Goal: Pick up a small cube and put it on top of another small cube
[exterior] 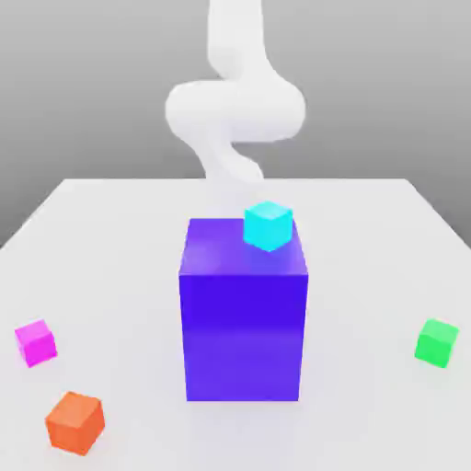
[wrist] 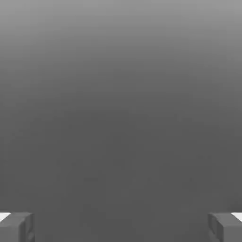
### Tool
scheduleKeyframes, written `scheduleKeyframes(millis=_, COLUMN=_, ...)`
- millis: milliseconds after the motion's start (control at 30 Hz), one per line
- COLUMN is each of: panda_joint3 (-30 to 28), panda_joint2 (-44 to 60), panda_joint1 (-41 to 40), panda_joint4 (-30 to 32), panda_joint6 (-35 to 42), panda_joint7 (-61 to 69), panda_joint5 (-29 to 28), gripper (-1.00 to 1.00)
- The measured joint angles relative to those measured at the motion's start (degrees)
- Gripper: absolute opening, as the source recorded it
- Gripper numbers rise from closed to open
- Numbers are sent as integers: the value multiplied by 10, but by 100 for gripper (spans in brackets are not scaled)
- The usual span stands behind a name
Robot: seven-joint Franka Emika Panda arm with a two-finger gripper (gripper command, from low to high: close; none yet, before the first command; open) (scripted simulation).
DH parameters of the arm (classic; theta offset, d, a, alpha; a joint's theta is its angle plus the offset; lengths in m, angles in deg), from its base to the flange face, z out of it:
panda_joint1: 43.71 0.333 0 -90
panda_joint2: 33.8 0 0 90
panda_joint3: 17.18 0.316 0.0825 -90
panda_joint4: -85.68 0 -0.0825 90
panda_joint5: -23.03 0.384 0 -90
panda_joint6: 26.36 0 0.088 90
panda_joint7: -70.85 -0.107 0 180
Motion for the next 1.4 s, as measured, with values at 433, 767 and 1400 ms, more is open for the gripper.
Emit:
scheduleKeyframes(millis=433, panda_joint3=-179, panda_joint2=275, panda_joint1=-31, panda_joint4=83, panda_joint6=-120, panda_joint7=82, panda_joint5=119, gripper=0)
scheduleKeyframes(millis=767, panda_joint3=-254, panda_joint2=472, panda_joint1=-126, panda_joint4=149, panda_joint6=-218, panda_joint7=112, panda_joint5=164, gripper=0)
scheduleKeyframes(millis=1400, panda_joint3=-155, panda_joint2=627, panda_joint1=-242, panda_joint4=136, panda_joint6=-321, panda_joint7=205, panda_joint5=287, gripper=-100)
